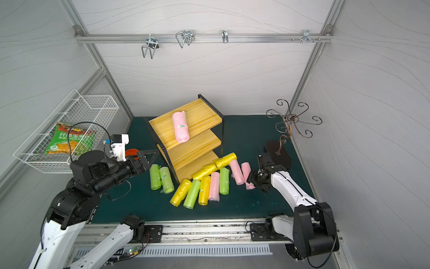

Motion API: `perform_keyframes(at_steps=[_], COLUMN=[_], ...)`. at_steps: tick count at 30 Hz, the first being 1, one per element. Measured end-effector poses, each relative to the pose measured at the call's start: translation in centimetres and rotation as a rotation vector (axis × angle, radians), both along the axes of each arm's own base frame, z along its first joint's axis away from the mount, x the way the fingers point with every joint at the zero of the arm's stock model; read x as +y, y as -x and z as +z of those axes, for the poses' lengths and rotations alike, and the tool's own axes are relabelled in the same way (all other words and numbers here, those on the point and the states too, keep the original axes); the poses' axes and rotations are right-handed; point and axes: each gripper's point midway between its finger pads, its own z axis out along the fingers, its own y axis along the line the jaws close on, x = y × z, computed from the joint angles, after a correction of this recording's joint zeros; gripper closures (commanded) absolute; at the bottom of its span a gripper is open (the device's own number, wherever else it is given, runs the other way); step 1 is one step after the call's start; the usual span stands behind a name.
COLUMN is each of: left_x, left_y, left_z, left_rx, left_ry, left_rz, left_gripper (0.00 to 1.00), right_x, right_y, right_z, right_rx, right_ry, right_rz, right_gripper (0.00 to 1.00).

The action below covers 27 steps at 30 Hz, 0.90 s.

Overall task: Sort the rolls of trash bags by color and place them on the shelf
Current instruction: Pick up the roll of trash bags from the center of the board.

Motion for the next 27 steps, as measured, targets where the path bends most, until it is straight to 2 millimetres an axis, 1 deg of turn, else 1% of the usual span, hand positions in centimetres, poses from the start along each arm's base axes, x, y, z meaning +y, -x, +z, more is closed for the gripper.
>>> perform_keyframes(at_steps=[4,7,9,12,15,20,22,24,27], left_x=[0.0,0.1,0.1,0.1,0.1,0.3,0.4,0.5,0.6], left_y=[0.1,0.2,0.2,0.2,0.3,0.4,0.4,0.5,0.5], left_z=[-0.2,-0.3,-0.3,-0.3,-0.4,-0.2,-0.2,-0.4,-0.9], left_rx=[-0.003,-0.008,-0.007,-0.007,-0.008,-0.017,-0.023,-0.023,-0.011], left_ry=[0.002,0.003,0.003,0.002,-0.002,-0.004,-0.002,-0.002,-0.001], left_rz=[0.0,0.0,-0.001,0.0,-0.001,0.008,0.012,0.016,0.023], left_gripper=[0.11,0.11,0.11,0.11,0.1,0.09,0.08,0.08,0.08], right_x=[0.1,0.3,0.6,0.9,1.2,1.2,0.8,-0.1,-1.1], right_y=[-0.7,-0.9,-1.2,-1.4,-1.7,-3.7,-4.2,-4.8,-5.6], right_z=[-1.1,-2.0,-2.0,-1.7,0.1,6.2,7.8,8.5,8.0], right_rx=[0.022,0.046,0.038,0.031,0.018,-0.119,-0.166,-0.185,-0.148], right_ry=[0.012,0.037,0.058,0.078,0.088,0.132,0.147,0.157,0.174], right_rz=[0.0,0.019,0.038,0.07,0.116,0.22,0.251,0.266,0.286], right_gripper=[0.34,0.36,0.36,0.32,0.27,0.17,0.17,0.17,0.16])
